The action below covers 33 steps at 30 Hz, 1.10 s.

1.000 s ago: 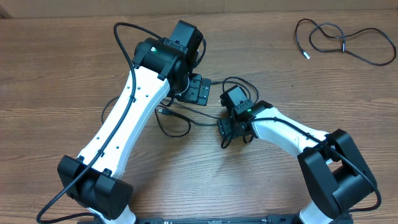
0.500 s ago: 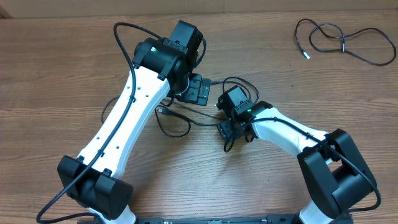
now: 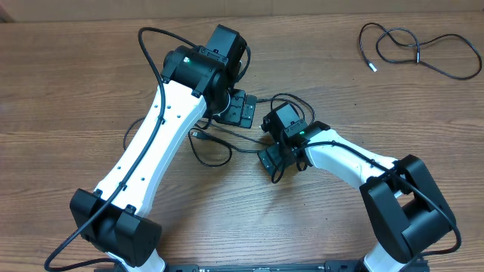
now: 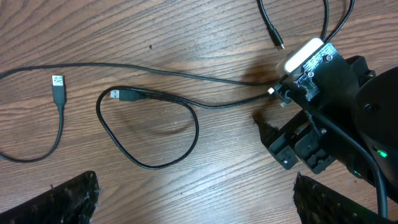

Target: Untangle cables

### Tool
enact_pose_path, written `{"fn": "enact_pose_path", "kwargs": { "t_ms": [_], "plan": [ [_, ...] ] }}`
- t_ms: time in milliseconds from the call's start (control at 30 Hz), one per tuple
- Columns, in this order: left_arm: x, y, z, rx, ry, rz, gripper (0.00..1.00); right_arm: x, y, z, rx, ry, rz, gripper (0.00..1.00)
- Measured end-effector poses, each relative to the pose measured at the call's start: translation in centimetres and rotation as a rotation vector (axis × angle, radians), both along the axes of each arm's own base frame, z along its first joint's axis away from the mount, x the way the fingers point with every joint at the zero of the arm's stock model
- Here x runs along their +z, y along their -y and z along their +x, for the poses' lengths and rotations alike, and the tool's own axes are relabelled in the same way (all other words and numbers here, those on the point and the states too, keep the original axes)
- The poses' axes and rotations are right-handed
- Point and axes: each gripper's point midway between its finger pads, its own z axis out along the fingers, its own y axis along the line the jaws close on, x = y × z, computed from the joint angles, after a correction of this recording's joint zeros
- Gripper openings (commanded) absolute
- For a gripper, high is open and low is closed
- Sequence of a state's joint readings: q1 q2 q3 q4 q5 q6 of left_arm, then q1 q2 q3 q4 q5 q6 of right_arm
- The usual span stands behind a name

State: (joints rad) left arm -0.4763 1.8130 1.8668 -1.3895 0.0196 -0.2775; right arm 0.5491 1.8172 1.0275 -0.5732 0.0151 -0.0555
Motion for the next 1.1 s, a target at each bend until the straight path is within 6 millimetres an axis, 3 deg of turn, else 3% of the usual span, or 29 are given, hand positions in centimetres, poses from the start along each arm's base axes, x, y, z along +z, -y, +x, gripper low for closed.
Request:
{"fn": "enact_pose_path", "kwargs": {
  "t_ms": [433,600,733,933,1100],
  "plan": [
    [0.5,0.9,1.5,-0.001,0.061,-0.038,1.0,0.0,-0.2,0.2,-0.011,0.008,0.007,1.0],
    [0.6,-0.1,2.3,0.026,0.089,-0.014,1.0,0.1,-0.3,0.4,-0.019,0.003,0.009,1.0],
    [0.6,-3.2,3.9,0.114,0.097,-0.013,1.0,0.2,-0.5,0.6,-0.022,-0.002,0.015,1.0],
    [0.6,-11.1,5.8,0.324,0.078,-0.033,1.0,0.4,-0.9,1.1,-0.01,0.017,0.026,1.0],
    [0.4,-12.7,5.6,0.338,0.062,-0.028,1.0,0.7,-0.9,1.0,0.045,0.012,0.006,1.0]
  ]
}}
